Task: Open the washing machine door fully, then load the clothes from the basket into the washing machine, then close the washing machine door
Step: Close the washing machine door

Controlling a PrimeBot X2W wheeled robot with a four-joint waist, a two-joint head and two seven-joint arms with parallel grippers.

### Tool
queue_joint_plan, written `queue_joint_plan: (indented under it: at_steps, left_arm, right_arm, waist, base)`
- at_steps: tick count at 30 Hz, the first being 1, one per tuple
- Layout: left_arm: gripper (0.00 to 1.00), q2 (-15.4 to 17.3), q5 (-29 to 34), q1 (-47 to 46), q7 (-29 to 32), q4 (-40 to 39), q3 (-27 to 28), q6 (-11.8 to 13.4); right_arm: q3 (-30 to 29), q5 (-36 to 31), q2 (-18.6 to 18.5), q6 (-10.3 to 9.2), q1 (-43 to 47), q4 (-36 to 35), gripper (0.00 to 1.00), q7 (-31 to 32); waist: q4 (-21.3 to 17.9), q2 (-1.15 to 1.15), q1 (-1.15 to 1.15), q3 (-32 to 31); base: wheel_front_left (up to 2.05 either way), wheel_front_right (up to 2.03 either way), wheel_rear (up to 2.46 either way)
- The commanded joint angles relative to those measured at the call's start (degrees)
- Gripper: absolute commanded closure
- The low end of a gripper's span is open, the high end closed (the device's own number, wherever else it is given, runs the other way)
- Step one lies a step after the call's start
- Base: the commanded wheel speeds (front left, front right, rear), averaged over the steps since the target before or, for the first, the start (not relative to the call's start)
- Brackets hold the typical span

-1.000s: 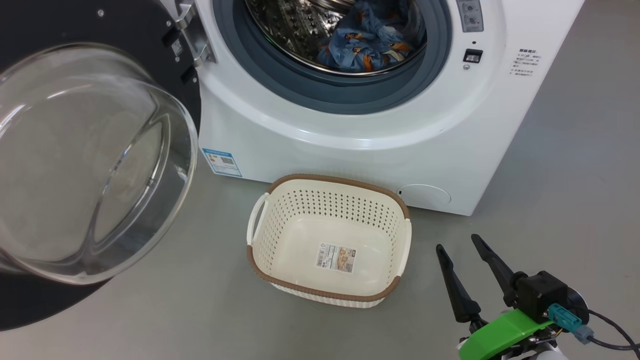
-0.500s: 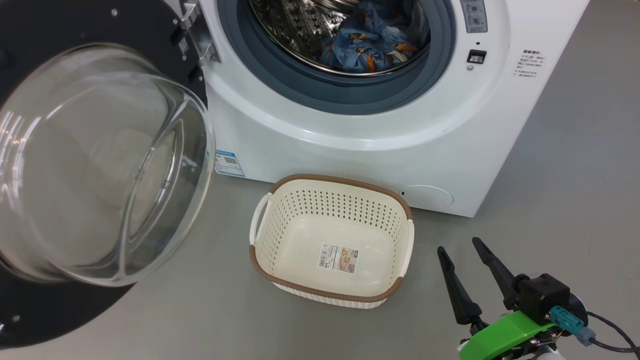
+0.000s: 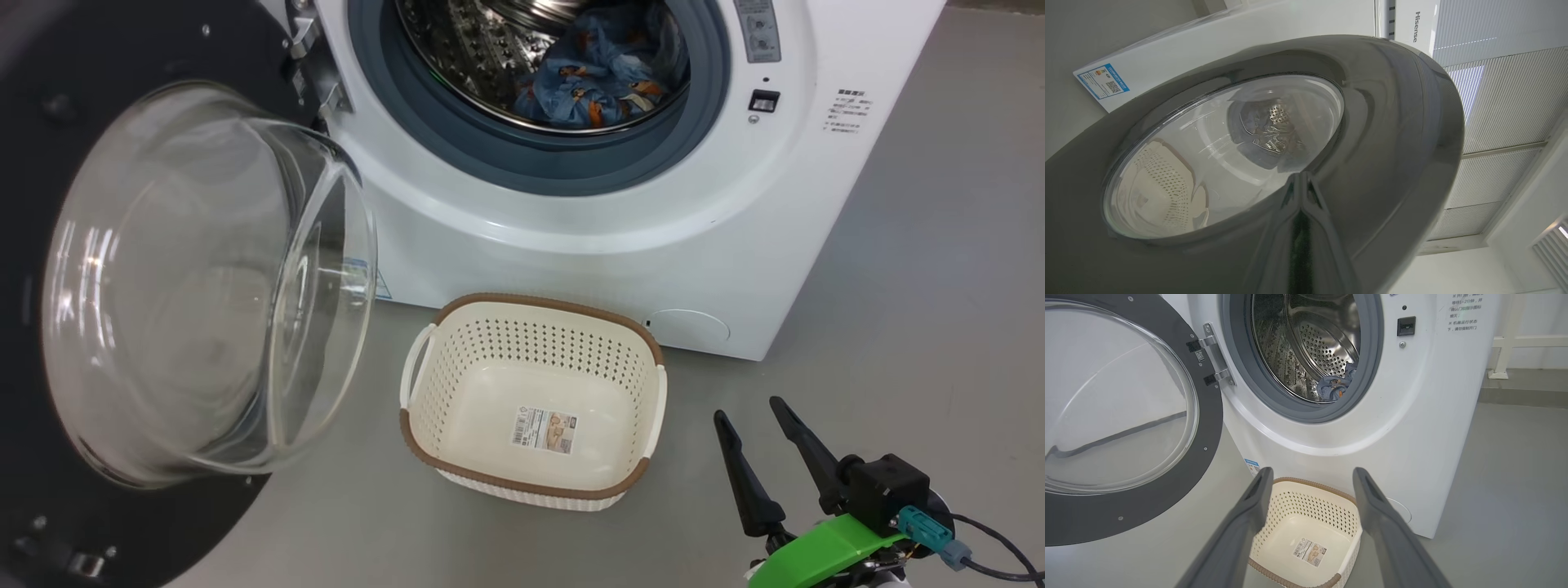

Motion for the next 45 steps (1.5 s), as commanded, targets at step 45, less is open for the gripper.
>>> queue_joint_plan:
  at_steps: [45]
  left_arm:
    - [1.00, -23.82, -0.27, 7.56, -7.59, -37.95, -9.37, 5.15]
  right_arm:
    - [2.50, 5.04, 0.05, 0.09, 0.38, -1.44, 0.00, -3.70]
  waist:
    - [-20.97, 0.00, 0.00, 2.66]
  base:
    - [0.00, 0.00, 0.00]
